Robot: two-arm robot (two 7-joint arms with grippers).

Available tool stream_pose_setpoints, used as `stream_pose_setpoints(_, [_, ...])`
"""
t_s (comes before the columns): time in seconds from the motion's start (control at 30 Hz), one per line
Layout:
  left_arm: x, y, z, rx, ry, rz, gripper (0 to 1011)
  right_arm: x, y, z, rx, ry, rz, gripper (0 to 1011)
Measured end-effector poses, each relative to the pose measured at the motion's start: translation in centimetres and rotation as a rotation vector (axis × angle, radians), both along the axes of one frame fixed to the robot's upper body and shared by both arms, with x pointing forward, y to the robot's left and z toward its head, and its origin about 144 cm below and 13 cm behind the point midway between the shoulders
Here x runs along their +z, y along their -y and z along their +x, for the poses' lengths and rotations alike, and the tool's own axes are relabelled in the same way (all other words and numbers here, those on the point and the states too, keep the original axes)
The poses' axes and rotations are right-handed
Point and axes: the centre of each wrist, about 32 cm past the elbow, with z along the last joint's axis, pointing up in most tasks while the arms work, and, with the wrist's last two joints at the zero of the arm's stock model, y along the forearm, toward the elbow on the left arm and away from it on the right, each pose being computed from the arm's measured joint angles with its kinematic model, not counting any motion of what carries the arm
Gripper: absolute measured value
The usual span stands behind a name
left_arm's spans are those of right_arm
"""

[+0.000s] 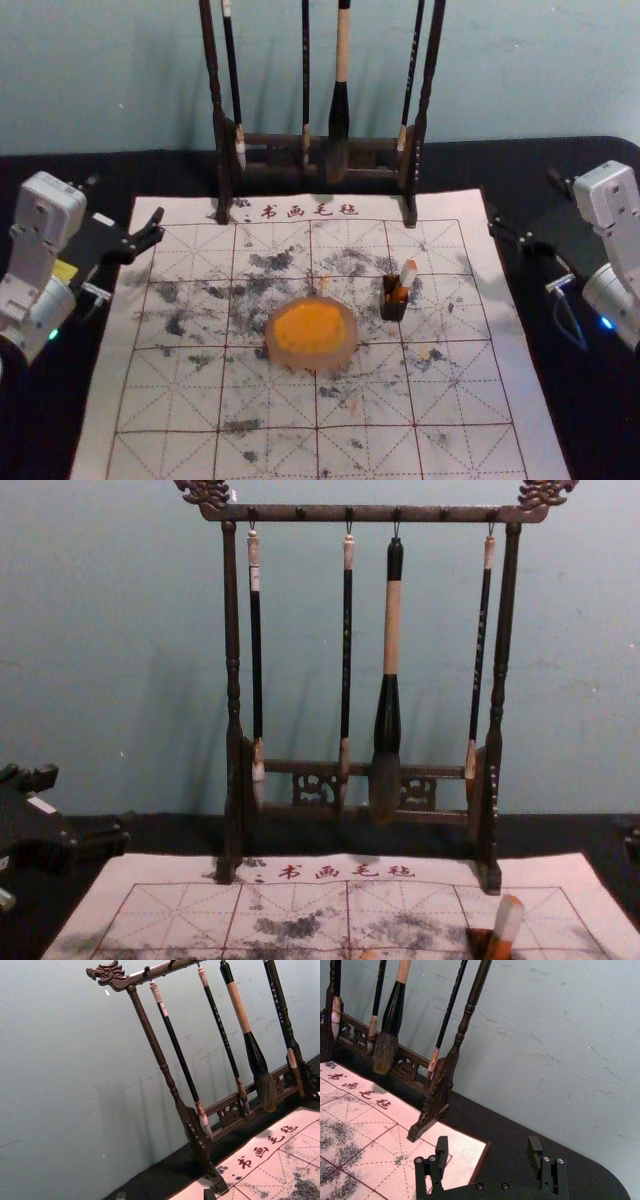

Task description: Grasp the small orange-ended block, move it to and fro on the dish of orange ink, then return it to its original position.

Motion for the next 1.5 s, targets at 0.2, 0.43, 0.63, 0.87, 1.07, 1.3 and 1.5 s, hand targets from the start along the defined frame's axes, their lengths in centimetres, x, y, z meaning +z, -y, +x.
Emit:
stream_pose_setpoints(0.2, [0.00,0.00,0.00,0.000,0.000,0.000,1001,0.00,0.00,0.00,0.000,0.000,0.000,1003])
stream_pose_setpoints(0.43, [0.00,0.00,0.00,0.000,0.000,0.000,1001,0.00,0.00,0.00,0.000,0.000,0.000,1003])
stream_pose_setpoints(0.63, [0.00,0.00,0.00,0.000,0.000,0.000,1001,0.00,0.00,0.00,0.000,0.000,0.000,1003])
stream_pose_setpoints(0.87, [0.00,0.00,0.00,0.000,0.000,0.000,1001,0.00,0.00,0.00,0.000,0.000,0.000,1003])
stream_pose_setpoints(1.07, [0.00,0.00,0.00,0.000,0.000,0.000,1001,0.00,0.00,0.00,0.000,0.000,0.000,1003])
stream_pose_setpoints(1.3, [0.00,0.00,0.00,0.000,0.000,0.000,1001,0.00,0.00,0.00,0.000,0.000,0.000,1003])
stream_pose_setpoints(1.5, [0.00,0.00,0.00,0.000,0.000,0.000,1001,0.00,0.00,0.00,0.000,0.000,0.000,1003])
